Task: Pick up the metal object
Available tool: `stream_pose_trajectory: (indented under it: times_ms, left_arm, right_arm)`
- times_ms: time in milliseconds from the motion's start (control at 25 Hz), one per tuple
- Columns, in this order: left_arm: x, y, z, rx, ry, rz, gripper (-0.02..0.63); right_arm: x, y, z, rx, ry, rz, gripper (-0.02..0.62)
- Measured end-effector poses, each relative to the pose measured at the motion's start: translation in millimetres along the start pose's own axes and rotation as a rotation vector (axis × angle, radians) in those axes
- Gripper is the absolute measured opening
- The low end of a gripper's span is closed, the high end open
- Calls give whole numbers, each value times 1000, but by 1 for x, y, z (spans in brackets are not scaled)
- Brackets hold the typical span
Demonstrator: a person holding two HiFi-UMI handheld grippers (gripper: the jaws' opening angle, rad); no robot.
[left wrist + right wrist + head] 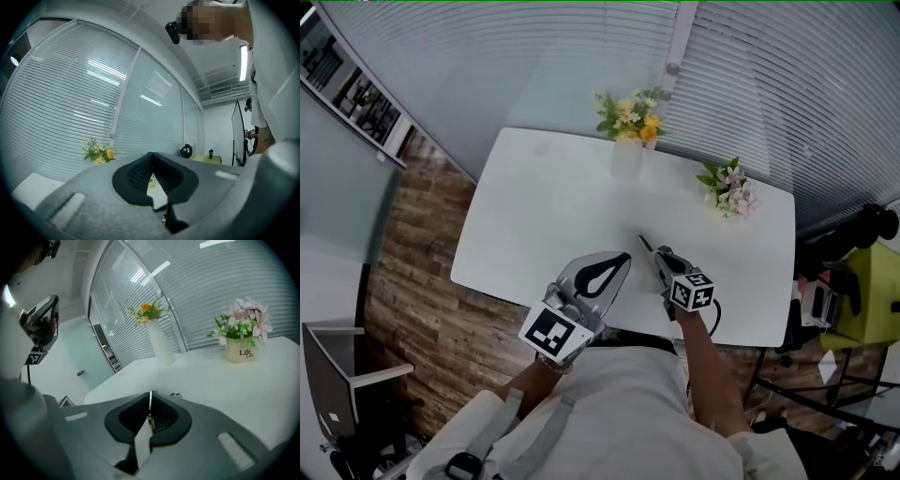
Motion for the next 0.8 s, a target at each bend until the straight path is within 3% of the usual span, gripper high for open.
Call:
stream_pose_trajectory:
  times_ms: [800]
  left_arm:
    - [4,-9,-5,19,-8,23,5]
  right_arm:
    - [-54,-83,-78,163,61,-191,11]
Point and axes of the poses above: the fingertips, and each gripper's own axes: z forward along the fingers, x to its right, y out of its underside, the point moved 5 cm from there along -z, backward along the fingers, and after that the axes turned 4 degrees about -x, right-handed, at the moved point
